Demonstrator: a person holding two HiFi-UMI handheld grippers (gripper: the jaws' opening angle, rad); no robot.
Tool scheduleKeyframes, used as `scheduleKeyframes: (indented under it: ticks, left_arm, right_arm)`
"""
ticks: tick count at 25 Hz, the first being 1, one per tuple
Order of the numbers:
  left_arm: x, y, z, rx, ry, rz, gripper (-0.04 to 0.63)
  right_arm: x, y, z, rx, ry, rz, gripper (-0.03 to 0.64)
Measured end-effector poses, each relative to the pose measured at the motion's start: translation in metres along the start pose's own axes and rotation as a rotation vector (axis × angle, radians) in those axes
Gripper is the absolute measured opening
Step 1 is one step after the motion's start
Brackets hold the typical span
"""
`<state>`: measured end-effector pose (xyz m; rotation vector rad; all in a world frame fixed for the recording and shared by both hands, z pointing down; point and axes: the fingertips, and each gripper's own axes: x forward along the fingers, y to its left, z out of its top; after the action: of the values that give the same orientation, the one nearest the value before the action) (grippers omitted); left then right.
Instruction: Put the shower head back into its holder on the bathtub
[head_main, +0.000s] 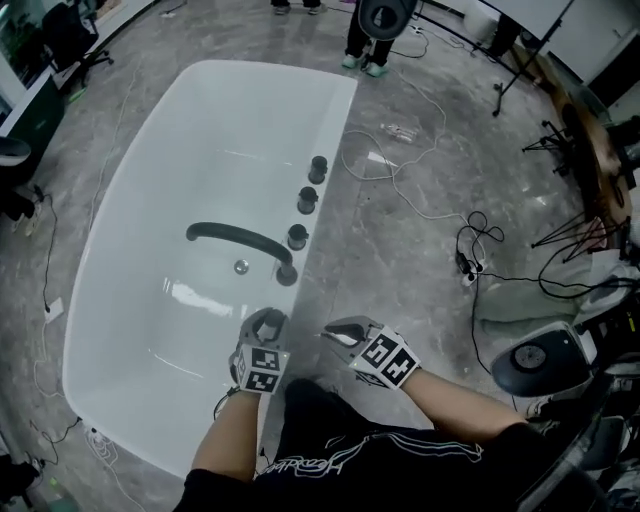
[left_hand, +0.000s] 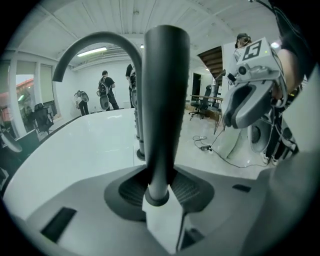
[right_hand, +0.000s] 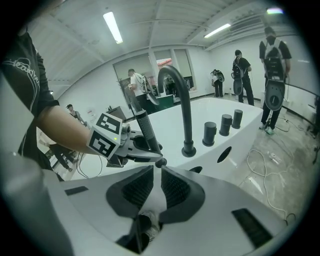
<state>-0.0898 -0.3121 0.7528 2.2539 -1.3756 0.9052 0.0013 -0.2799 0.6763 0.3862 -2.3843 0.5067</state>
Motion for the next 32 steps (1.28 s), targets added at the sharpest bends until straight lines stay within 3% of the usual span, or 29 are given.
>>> scheduleKeyframes:
  ticks: [6,10,13,17,20,23,25,29,32]
  left_arm:
    - [0.006,0.000,0.010,-0.028,-0.034,-0.004,0.132]
    - [0.013,-0.003,0.002,-0.010,0.047,-0.027,0.132]
    - [0.010,-0.005,-0.004,-0.030,0.056,-0.022,0.180]
    - [-0.003,-0.006,-0.005,-0.064,0.057,-0.026,0.238]
    - [-0.023,-0.010,-0.011,-0.063,0.104,-0.019,0.241]
    - [-0.057,-0.017,-0.007,-0.120,0.084,-0.015,0.236]
    - [-0.083,-0.028,0.000,-0.156,0.052,-0.036,0.180]
    - [-0.140,-0.058,0.024,-0.141,-0.024,-0.086,0.009]
    - [-0.198,-0.087,0.057,-0.168,-0.118,-0.143,0.005]
  right_arm:
    - [-0.007,-0.010,0.001,0.005,0.003,-0.005,0.055]
    - [-0.009,-0.010,0.005,0.004,0.005,-0.001,0.055]
    - [-0.010,-0.010,0.006,0.000,0.001,0.004,0.055]
    - [-0.012,-0.007,0.011,-0.008,-0.004,0.006,0.055]
    - [-0.021,0.001,0.022,-0.025,-0.030,0.015,0.055]
    - [-0.038,0.014,0.033,-0.057,-0.055,0.030,0.055]
    - [-0.052,0.027,0.036,-0.081,-0.067,0.041,0.055]
    - [-0.090,0.068,0.053,-0.063,-0.137,0.077,0.049]
    - [-0.128,0.111,0.065,-0.048,-0.208,0.067,0.041]
